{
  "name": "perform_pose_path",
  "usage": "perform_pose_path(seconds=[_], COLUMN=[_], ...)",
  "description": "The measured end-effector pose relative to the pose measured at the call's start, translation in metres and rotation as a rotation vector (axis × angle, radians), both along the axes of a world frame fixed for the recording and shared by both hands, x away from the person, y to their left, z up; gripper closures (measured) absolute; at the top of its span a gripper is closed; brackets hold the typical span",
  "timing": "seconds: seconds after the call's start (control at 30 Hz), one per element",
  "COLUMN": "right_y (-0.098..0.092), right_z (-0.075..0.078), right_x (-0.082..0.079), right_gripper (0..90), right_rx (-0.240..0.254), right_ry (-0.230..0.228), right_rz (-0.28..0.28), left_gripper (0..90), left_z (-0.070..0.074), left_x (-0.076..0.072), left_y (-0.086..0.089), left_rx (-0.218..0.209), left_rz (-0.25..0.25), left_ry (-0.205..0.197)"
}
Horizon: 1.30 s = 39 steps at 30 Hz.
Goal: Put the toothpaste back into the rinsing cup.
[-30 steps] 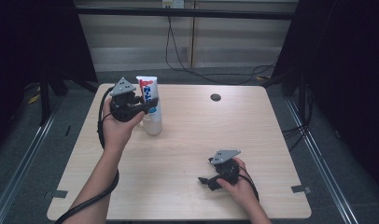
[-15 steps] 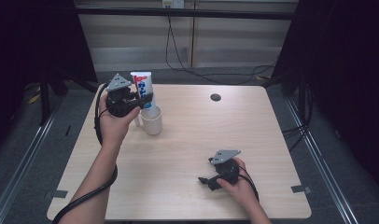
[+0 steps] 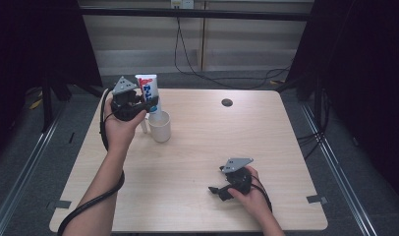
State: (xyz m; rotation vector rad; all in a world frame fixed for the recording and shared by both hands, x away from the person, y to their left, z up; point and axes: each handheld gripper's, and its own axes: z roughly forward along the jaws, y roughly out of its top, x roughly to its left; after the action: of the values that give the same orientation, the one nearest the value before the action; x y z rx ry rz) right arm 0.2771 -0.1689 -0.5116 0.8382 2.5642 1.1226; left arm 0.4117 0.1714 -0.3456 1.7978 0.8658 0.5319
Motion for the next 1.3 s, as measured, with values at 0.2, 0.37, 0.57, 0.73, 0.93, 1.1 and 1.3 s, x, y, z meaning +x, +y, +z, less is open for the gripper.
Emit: perform_pose_path(seconds=[0.2,0.37,0.57,0.73,0.93,1.1,1.3], right_y=[0.000,0.000,0.000,0.000,0.000,0.000,0.000], right_z=[0.000,0.000,0.000,0.000,0.000,0.000,0.000], right_x=[0.000,0.000,0.000,0.000,0.000,0.000,0.000], right_gripper=[14.1,14.1,14.1,14.1,14.2,14.2,14.2], right_rx=[0.001,0.000,0.000,0.001,0.001,0.000,0.000], right_ry=[0.001,0.001,0.002,0.001,0.002,0.001,0.001], right_rz=[0.001,0.000,0.000,0.001,0.000,0.000,0.000], left_gripper=[67.8,67.8,67.6,67.5,67.3,67.2,66.9], left_z=[-0.008,-0.015,-0.019,-0.020,-0.020,-0.022,-0.029], left_x=[0.005,0.009,0.014,0.017,0.022,0.025,0.026], left_y=[-0.003,-0.005,-0.006,-0.005,-0.003,-0.004,-0.006], left_rx=[0.020,0.036,0.054,0.052,0.047,0.031,0.052], left_rz=[0.010,0.017,0.027,0.035,0.047,0.055,0.063], left_ry=[-0.011,-0.020,-0.014,-0.021,-0.023,-0.024,-0.025])
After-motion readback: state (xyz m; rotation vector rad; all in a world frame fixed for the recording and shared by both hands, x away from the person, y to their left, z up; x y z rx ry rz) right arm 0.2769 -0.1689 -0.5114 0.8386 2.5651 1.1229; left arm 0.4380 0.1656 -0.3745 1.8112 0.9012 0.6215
